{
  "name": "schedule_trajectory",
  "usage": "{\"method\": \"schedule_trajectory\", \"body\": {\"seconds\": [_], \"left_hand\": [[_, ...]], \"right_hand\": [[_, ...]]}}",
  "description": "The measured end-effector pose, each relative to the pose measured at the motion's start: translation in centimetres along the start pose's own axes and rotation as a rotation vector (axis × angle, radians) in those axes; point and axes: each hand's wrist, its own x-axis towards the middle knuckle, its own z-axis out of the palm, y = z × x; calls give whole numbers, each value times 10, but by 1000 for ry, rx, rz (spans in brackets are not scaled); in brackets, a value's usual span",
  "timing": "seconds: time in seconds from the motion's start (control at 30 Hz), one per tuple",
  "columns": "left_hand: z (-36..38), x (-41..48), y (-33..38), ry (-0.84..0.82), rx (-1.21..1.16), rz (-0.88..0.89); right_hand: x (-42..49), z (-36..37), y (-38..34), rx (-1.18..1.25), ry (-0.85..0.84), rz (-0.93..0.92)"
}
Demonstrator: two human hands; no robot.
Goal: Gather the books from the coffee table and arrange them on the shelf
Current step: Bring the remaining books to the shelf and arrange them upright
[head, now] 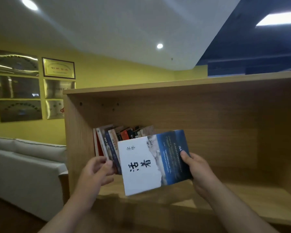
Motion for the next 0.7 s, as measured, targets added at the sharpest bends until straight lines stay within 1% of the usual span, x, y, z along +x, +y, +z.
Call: {"method": "schedule_trajectory", "body": {"seconds": [0.03, 0.07, 0.1, 0.13, 0.2, 0.27, 0.3, 0.33, 0.37, 0.4, 0.43, 0.47, 0.5, 0.53, 0.6, 0.7], "left_hand": [[6, 0, -8, -89, -45, -113], [15, -1, -15, -185, -61, -189], [27, -3, -20, -246, -75, -222], [38, -5, -23, -263, -96, -233], [57, -3, -24, -186, -139, -223], [69, 8, -20, -113, -142, -201], [74, 14, -14, -94, -117, -184], [78, 21, -8, -81, -81, -166], [81, 30, -2, -74, -21, -142], [85, 38, 5, -73, 54, -113], [90, 47, 12, -79, 136, -80], [94, 55, 19, -86, 212, -56], [99, 64, 25, -95, 280, -37], [103, 72, 29, -104, 344, -19], [111, 86, 36, -118, 470, 21], [122, 104, 36, -133, 600, 85]], "right_hand": [[4, -2, 7, 70, 36, 57], [9, -2, 14, 131, 64, 112], [13, -2, 21, 169, 76, 157], [17, -1, 27, 196, 90, 197], [22, 2, 34, 216, 106, 267], [27, 3, 41, 201, 46, 287], [30, 4, 45, 116, 15, 272], [33, 5, 50, -36, -4, 225], [36, 7, 54, -251, -25, 165], [39, 8, 55, -527, -18, 93], [40, 10, 56, -761, -6, -8], [41, 13, 55, -887, -26, -94], [44, 14, 56, -910, -93, -155], [46, 17, 57, -884, -187, -168], [54, 23, 62, -820, -338, -148], [69, 30, 70, -742, -396, -116]]}}
